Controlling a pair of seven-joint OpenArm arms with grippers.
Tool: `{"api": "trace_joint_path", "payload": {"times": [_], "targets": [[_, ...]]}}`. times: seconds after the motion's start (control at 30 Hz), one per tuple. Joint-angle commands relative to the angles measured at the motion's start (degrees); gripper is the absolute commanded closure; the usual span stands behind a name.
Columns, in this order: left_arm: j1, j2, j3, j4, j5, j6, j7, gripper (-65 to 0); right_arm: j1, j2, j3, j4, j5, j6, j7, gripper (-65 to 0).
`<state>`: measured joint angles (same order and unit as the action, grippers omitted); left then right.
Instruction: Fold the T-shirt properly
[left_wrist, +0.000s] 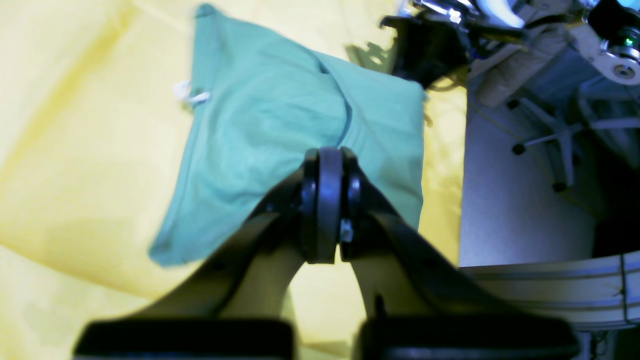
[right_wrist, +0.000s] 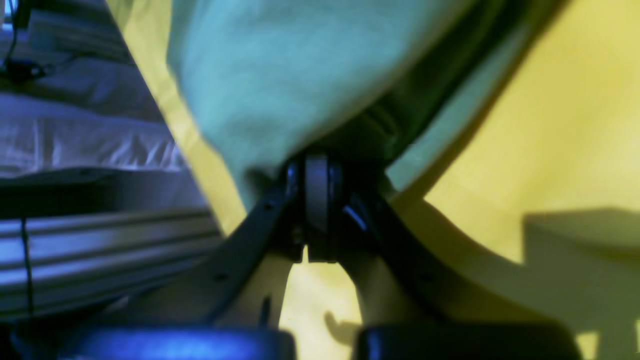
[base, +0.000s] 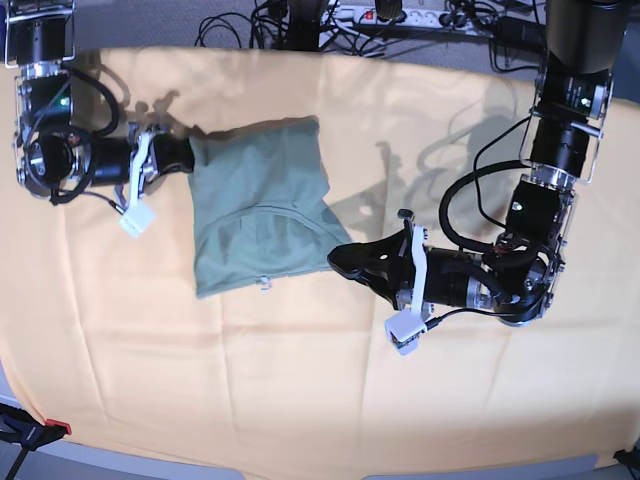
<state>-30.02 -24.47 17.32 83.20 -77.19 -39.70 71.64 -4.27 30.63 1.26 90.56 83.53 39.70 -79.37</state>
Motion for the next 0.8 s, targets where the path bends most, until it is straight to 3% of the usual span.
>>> {"api": "trace_joint_path", "payload": {"times": [0.0, 0.2, 0.4, 0.57, 0.67, 0.77], "targets": [[-1.7, -0.3, -0.4, 0.8, -1.6, -0.3, -1.2, 0.0, -0.5, 1.0, 0.8, 1.7, 1.5, 0.3, -0.2, 0.0], [-1.7, -0.3, -0.4, 0.8, -1.6, -0.3, -0.9, 0.0, -6.0, 1.0, 1.1, 3.4, 1.5, 0.3, -0.6, 0.0], [-1.7, -0.5, -0.4, 0.8, -2.0, -0.3, -0.8, 0.0, -5.8, 1.2, 3.1, 4.4, 1.5, 0.3, -0.6, 0.0], [-1.6, -0.6, -0.7, 0.8, -2.4, -0.3, -0.9, 0.0, -3.3, 0.8, 11.7, 6.1, 1.5, 0.3, 6.4, 0.0], [-0.2, -0.6, -1.6, 0.8, -2.5, -0.3, -1.0, 0.0, -2.4, -1.1, 18.6, 6.1, 1.5, 0.3, 6.0, 0.0], [2.4, -0.6, -5.0, 1.5, -3.1, -0.3, -0.9, 0.0, -2.6, -2.2, 24.0, 6.3, 1.5, 0.3, 1.9, 0.0]]}}
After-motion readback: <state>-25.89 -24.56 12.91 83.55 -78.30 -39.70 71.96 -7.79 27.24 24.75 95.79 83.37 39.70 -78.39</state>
